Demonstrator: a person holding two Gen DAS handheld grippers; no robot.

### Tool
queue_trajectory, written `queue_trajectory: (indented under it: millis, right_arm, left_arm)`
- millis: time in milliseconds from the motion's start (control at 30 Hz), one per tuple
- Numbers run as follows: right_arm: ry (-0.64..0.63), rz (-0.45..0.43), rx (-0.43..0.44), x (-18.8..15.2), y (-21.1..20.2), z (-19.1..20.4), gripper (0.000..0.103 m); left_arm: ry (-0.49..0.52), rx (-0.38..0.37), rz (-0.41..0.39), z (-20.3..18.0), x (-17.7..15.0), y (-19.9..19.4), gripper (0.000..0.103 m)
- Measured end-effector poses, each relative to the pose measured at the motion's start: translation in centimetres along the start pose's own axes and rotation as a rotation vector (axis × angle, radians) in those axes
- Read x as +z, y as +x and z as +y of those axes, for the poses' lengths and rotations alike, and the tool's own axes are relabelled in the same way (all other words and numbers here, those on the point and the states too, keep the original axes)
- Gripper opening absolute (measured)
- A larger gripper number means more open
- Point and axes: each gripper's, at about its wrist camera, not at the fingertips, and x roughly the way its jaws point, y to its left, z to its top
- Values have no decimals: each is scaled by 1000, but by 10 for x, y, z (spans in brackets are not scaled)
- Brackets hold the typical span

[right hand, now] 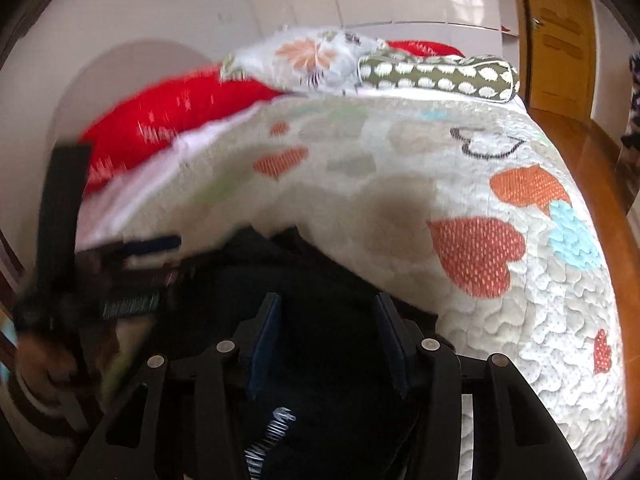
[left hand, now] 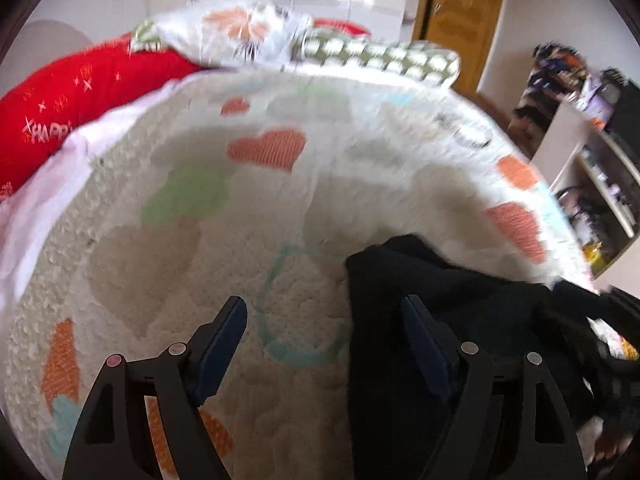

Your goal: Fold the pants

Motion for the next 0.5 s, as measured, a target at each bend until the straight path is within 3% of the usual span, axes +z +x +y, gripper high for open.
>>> queue_trajectory:
  millis: [267, 367, 500]
  right_arm:
    - [-5, -6, 13, -19, 1, -11, 48]
    - [-8, -8, -6, -20, -13, -7, 50]
    - [-3, -49, 59, -24, -39, 1, 51]
  left_arm:
    - [-2, 1, 35, -8, 8, 26, 81]
    - [-7, 0, 20, -2, 9, 15, 77]
    - [-9, -23, -26, 1, -2, -18, 77]
